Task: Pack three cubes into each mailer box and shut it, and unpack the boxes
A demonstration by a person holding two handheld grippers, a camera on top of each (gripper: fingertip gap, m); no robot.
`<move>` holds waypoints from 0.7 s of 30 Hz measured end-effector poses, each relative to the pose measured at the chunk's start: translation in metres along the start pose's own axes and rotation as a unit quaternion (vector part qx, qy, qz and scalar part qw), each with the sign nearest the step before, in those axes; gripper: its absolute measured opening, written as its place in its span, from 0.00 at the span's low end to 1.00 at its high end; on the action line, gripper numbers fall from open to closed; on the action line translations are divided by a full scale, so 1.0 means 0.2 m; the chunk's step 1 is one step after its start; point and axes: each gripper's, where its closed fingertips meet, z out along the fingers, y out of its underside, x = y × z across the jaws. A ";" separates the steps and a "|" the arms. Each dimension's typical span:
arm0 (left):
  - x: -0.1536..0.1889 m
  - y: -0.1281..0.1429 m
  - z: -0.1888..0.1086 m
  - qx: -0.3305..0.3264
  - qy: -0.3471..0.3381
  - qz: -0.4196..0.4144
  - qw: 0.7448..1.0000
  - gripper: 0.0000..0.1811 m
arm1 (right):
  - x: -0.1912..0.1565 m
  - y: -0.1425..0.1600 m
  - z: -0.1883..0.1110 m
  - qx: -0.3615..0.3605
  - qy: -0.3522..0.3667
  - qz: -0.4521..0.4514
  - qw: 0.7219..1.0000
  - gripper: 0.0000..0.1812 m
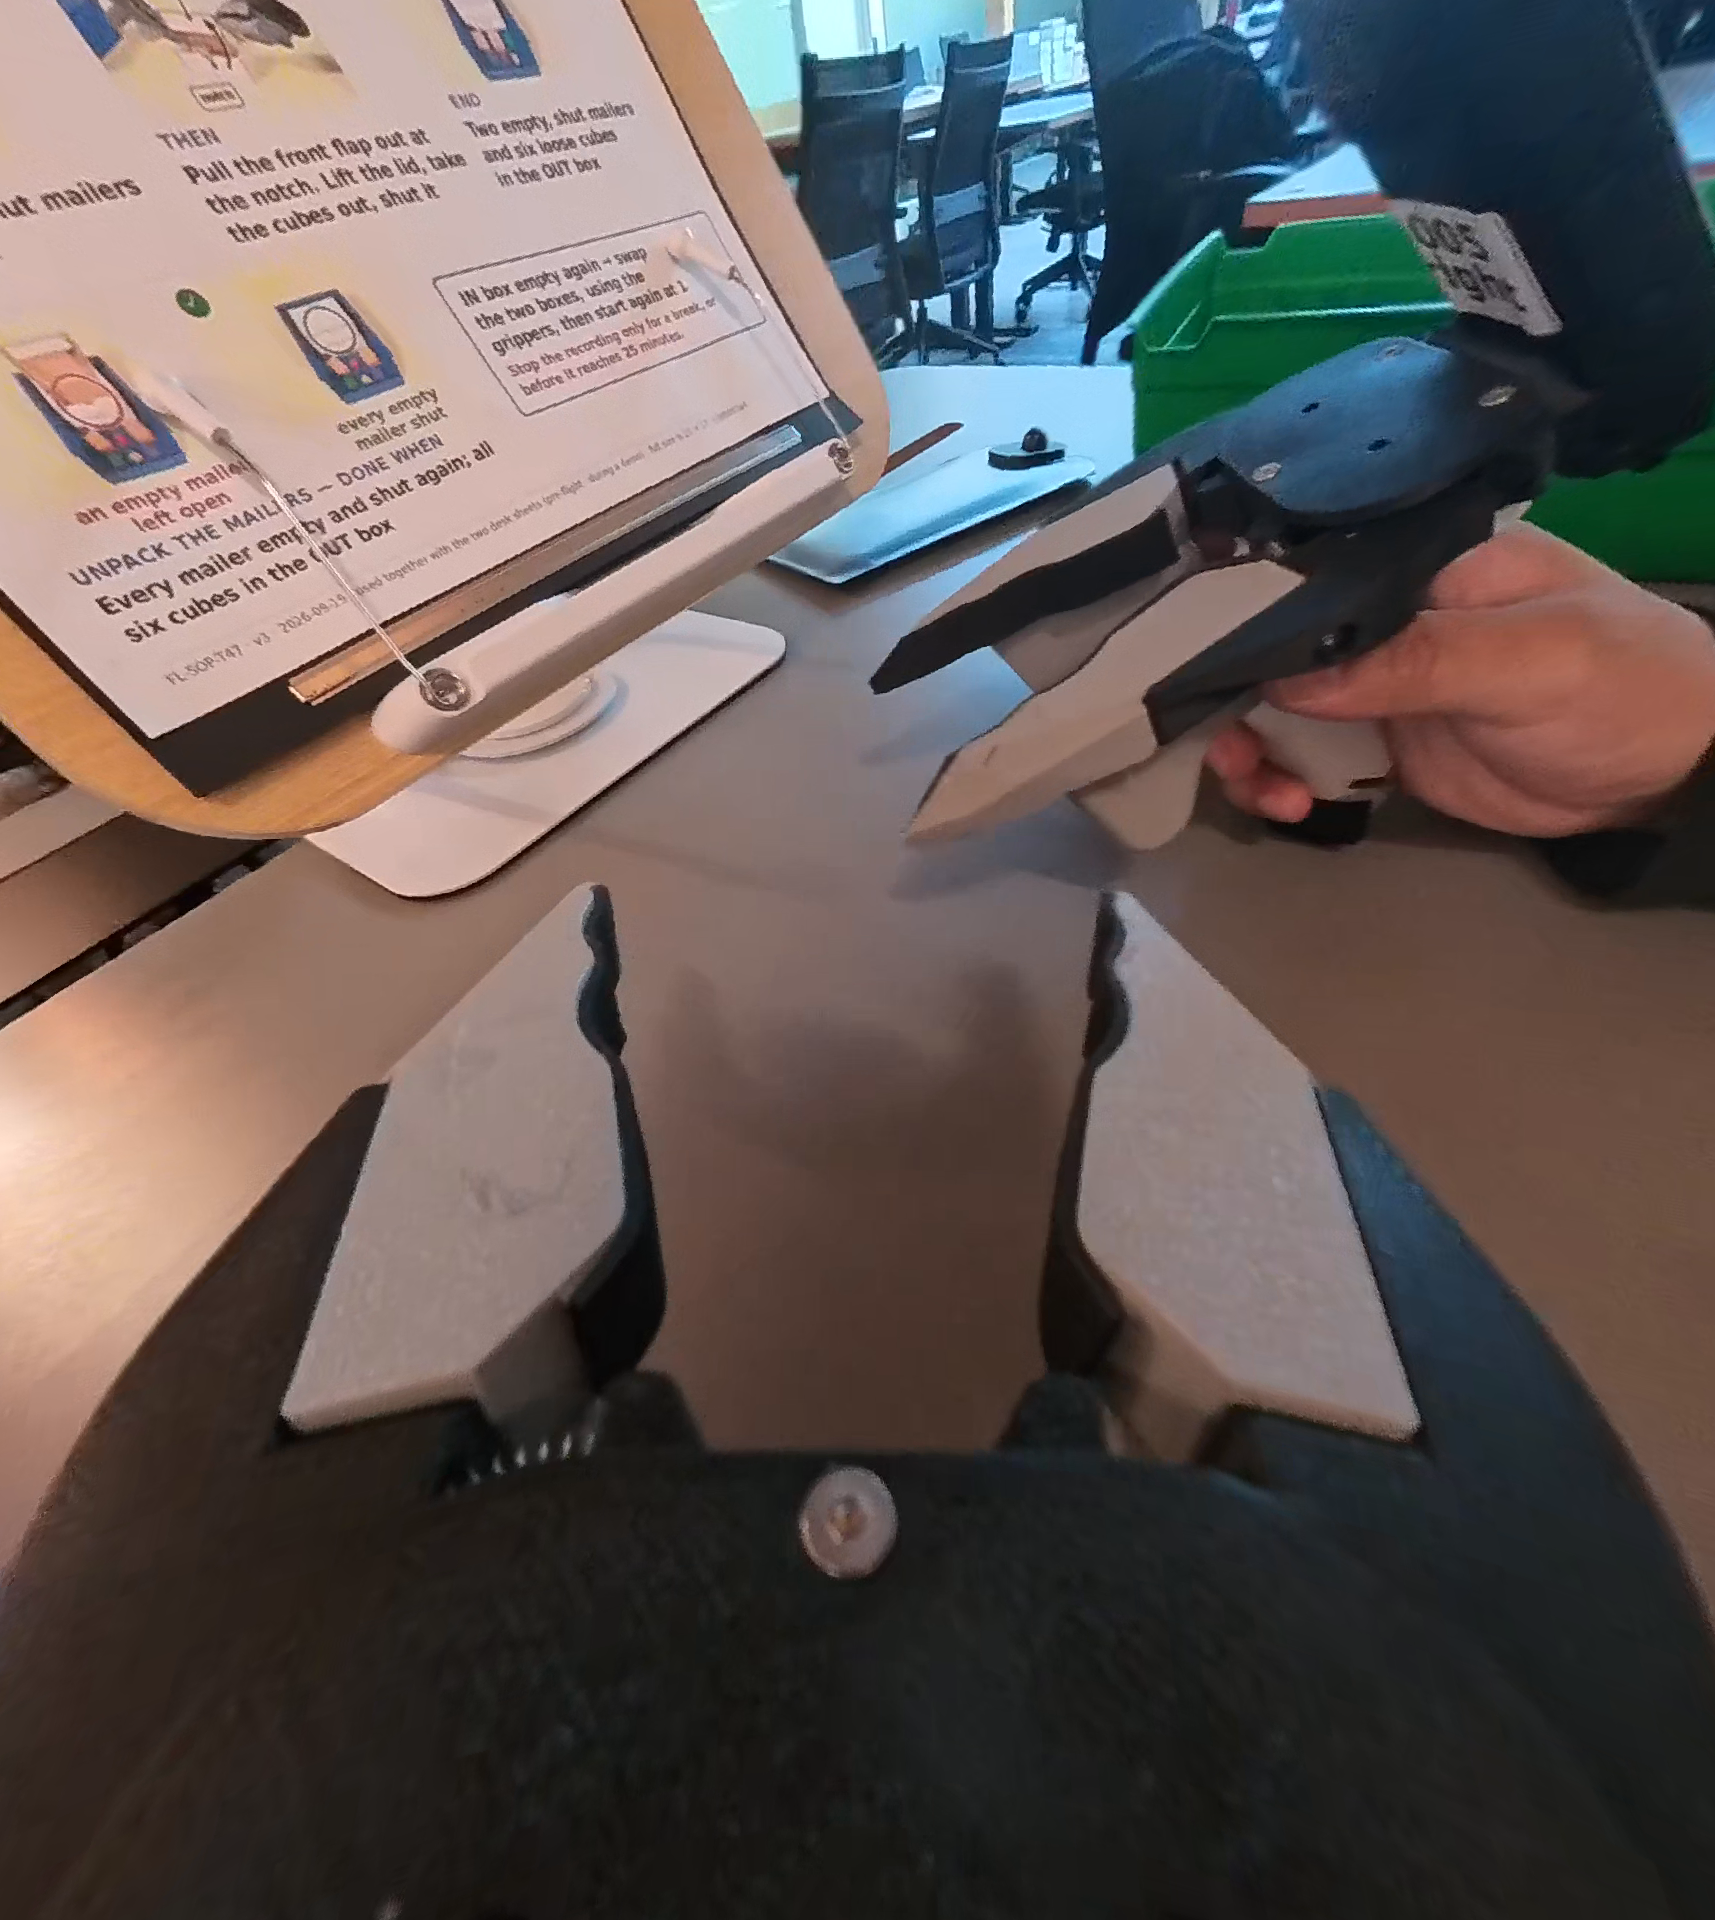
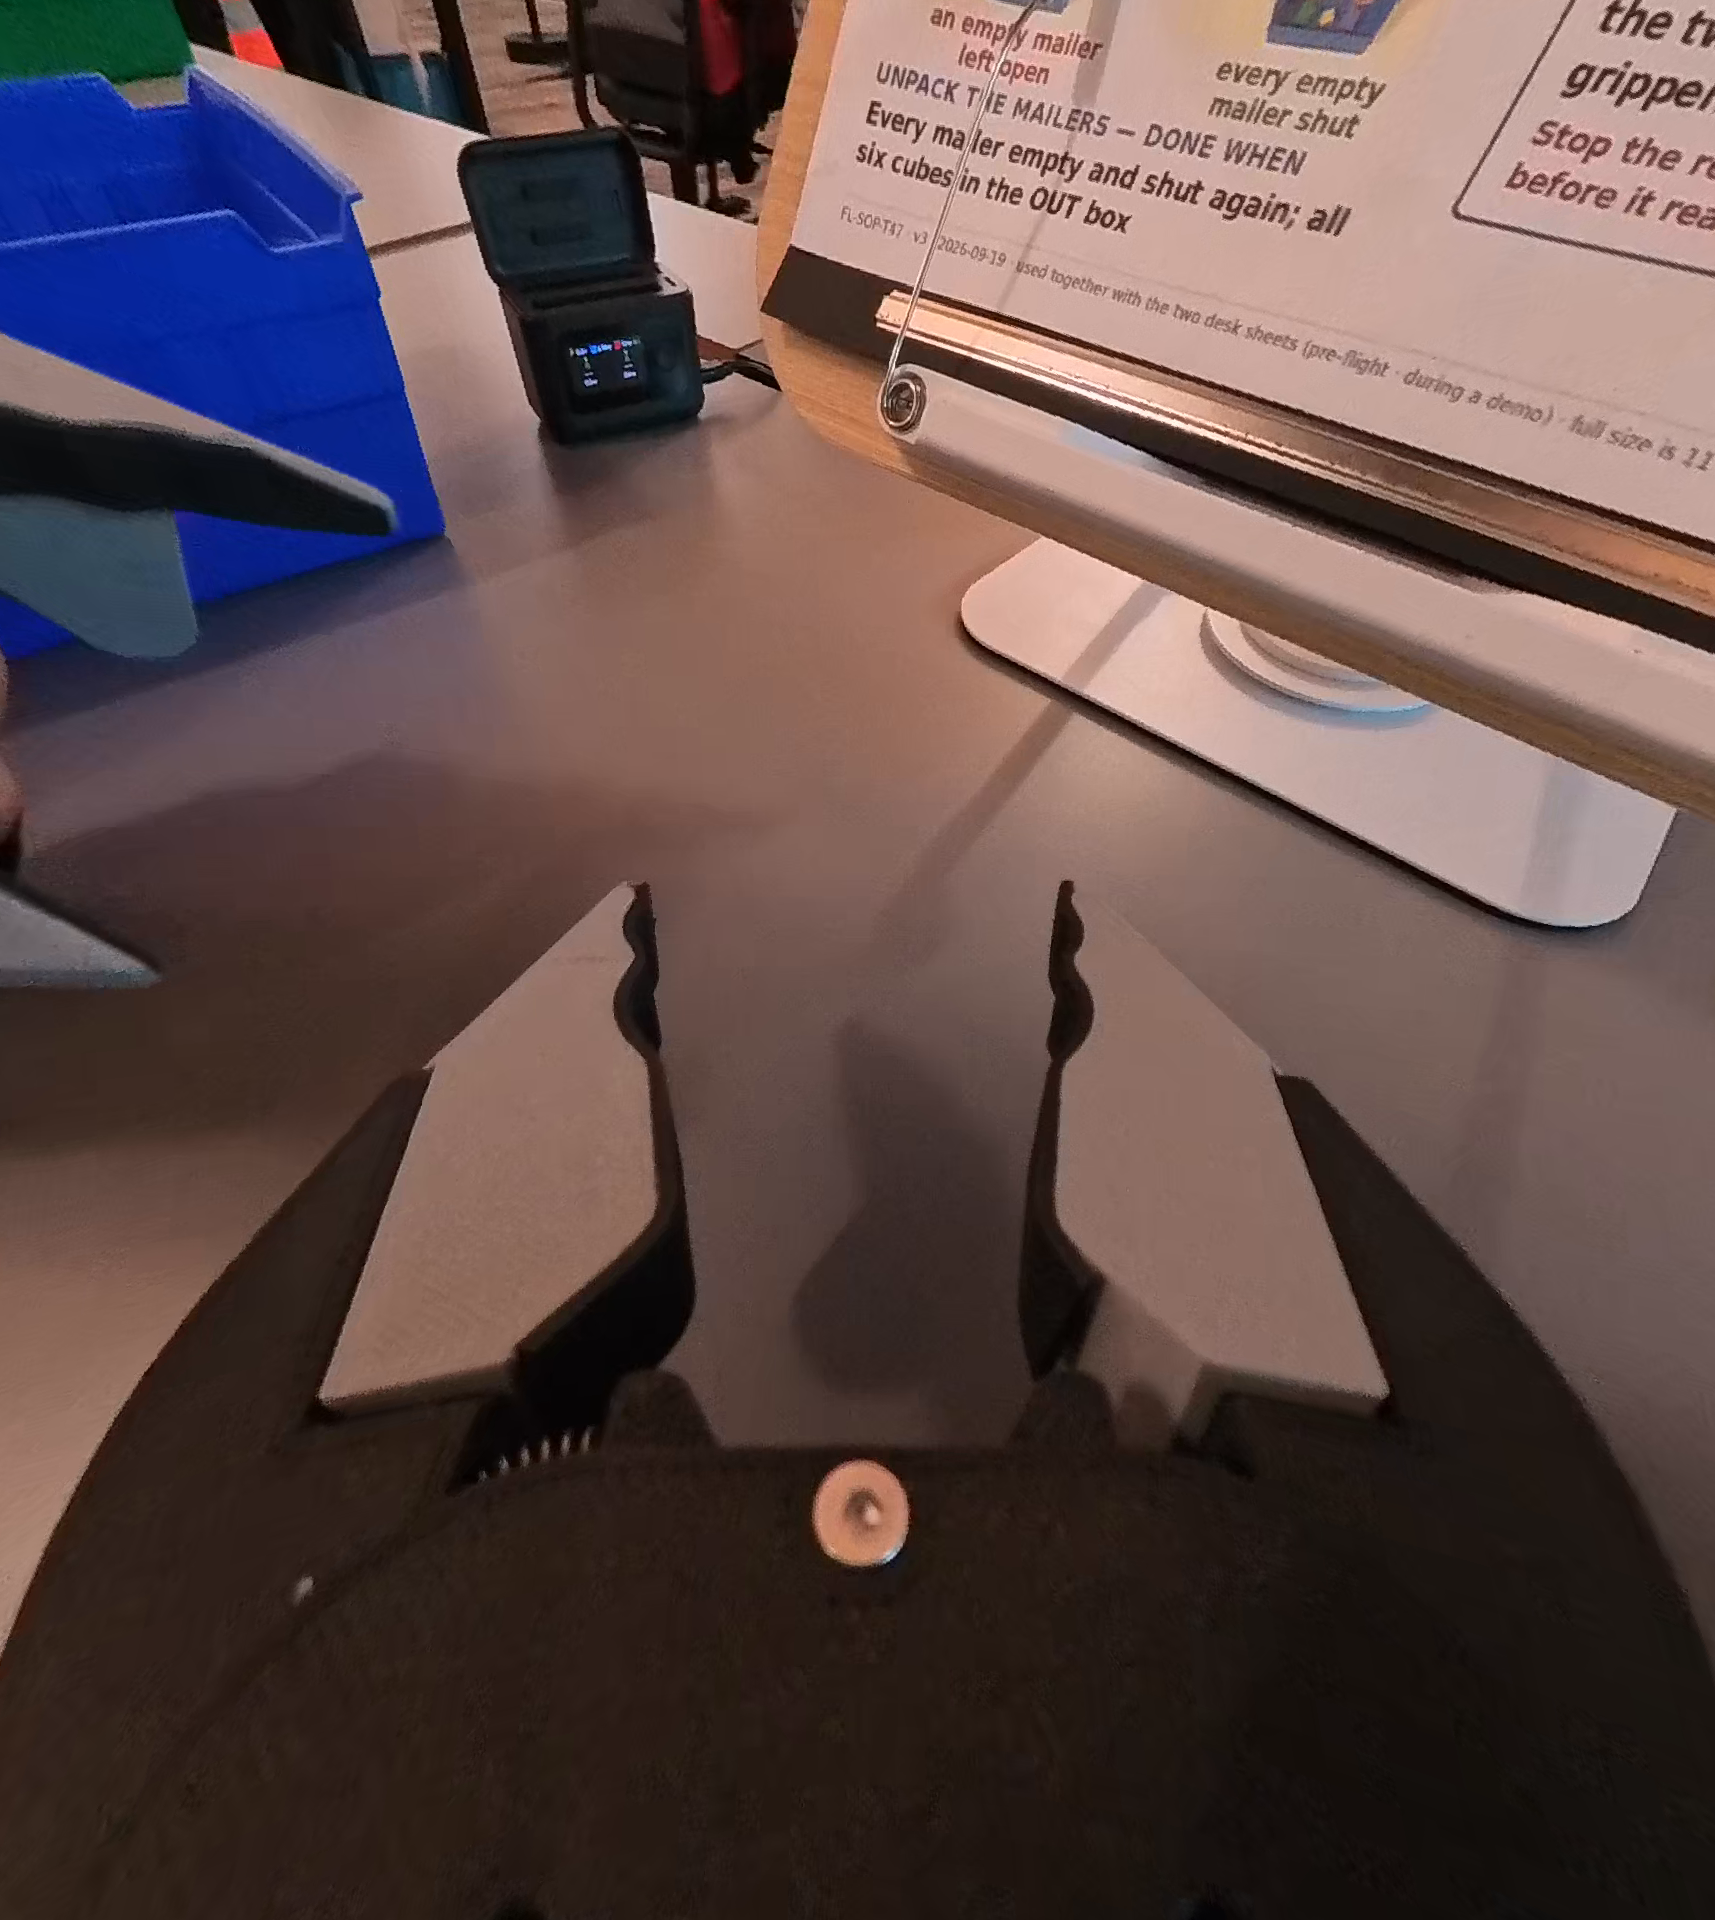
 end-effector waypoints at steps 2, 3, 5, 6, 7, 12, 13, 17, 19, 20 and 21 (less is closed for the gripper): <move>0.03 -0.02 -0.02 -0.001 -0.008 0.005 1.000 0.50 | 0.00 0.00 0.00 0.000 -0.003 0.004 1.000 0.41; 0.06 -0.04 -0.04 0.004 -0.004 0.005 1.000 0.50 | 0.00 0.00 0.00 0.001 -0.004 0.005 1.000 0.41; 0.13 -0.10 -0.09 0.015 0.008 0.005 1.000 0.51 | 0.00 0.00 0.00 0.004 -0.004 0.005 1.000 0.40; 0.16 -0.14 -0.12 0.019 0.013 0.003 1.000 0.51 | 0.00 0.00 0.00 0.004 -0.004 0.004 1.000 0.40; 0.18 -0.17 -0.15 0.022 0.020 0.000 1.000 0.52 | 0.00 0.00 0.00 0.004 -0.004 0.003 1.000 0.40; 0.14 -0.38 -0.39 0.024 0.024 0.000 0.999 0.53 | 0.00 0.00 0.00 0.004 -0.002 -0.001 1.000 0.40; 0.09 -0.44 -0.45 0.029 0.019 0.002 0.999 0.53 | 0.00 0.00 0.00 0.004 -0.002 -0.001 1.000 0.40; -0.25 -0.52 -0.68 -0.036 -0.055 0.046 0.997 0.53 | 0.00 -0.01 0.00 0.004 -0.001 -0.002 1.000 0.39; -0.49 -0.41 -0.78 -0.111 -0.113 0.062 0.985 0.50 | -0.01 0.00 0.00 0.003 -0.001 -0.004 1.000 0.39; -0.58 -0.33 -0.82 -0.158 -0.123 0.066 0.978 0.51 | -0.01 0.00 0.00 0.003 0.000 -0.005 1.000 0.39; -0.63 -0.22 -0.85 -0.212 -0.117 0.071 0.968 0.51 | -0.01 0.00 0.00 0.003 0.001 -0.006 1.000 0.39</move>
